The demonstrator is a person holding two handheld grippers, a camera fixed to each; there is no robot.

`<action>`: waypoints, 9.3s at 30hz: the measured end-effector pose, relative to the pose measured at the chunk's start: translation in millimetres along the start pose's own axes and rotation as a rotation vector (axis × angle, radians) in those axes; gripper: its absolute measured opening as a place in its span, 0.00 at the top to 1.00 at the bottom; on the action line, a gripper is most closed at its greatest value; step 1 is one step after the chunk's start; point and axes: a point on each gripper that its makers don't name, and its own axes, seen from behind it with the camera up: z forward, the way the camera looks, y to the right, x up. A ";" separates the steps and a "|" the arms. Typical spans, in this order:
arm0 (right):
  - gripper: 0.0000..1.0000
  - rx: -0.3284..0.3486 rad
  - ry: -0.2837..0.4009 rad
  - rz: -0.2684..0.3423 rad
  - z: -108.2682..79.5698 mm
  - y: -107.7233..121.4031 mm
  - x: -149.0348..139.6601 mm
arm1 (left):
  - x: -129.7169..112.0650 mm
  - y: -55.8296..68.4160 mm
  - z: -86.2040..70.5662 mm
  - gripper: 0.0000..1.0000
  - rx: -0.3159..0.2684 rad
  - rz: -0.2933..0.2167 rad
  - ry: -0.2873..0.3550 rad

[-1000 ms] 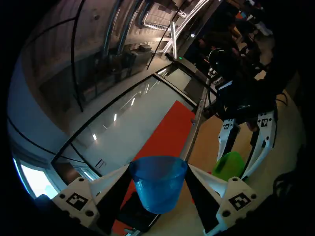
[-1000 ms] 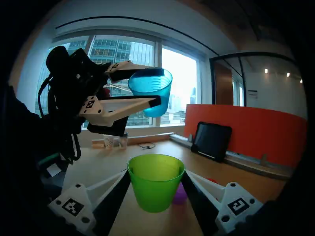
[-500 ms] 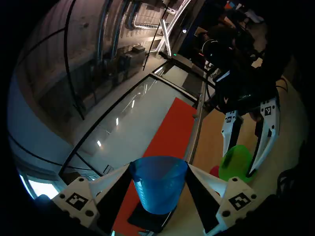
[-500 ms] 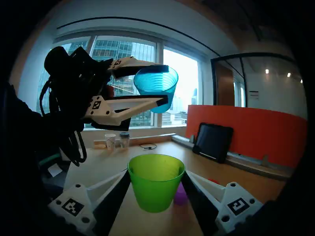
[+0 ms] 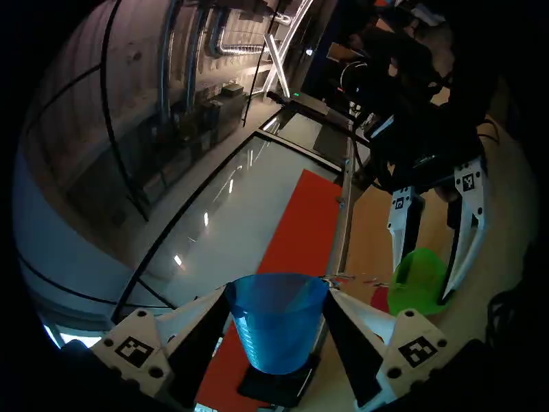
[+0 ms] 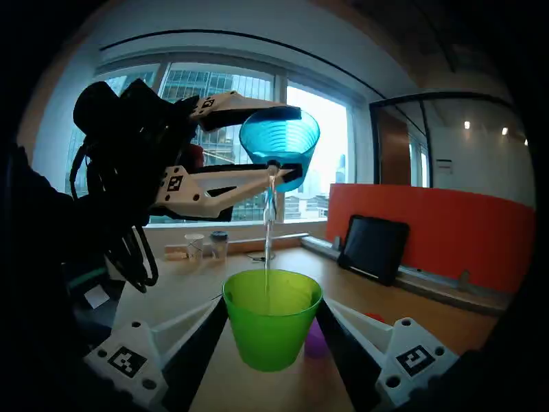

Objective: Pour water

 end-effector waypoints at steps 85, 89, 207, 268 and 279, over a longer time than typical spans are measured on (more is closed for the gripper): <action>0.10 -0.018 0.036 -0.016 -12.8 7.2 4.7 | 40.7 -11.0 8.4 0.12 0.021 0.325 0.036; 0.10 -0.016 0.036 -0.016 -12.9 7.0 4.8 | 40.5 -8.8 9.3 0.12 0.019 0.342 0.036; 0.10 -0.064 0.098 0.005 -19.5 20.9 33.2 | 23.9 -40.0 5.7 0.12 -0.008 -0.777 0.037; 0.10 -0.115 -0.052 0.036 -49.2 46.5 3.7 | -78.9 44.9 -26.0 0.11 -0.101 -1.014 -0.178; 0.10 -0.114 -0.128 0.032 -70.3 51.8 -14.5 | -94.6 91.0 -33.1 0.11 -0.166 -0.994 -0.237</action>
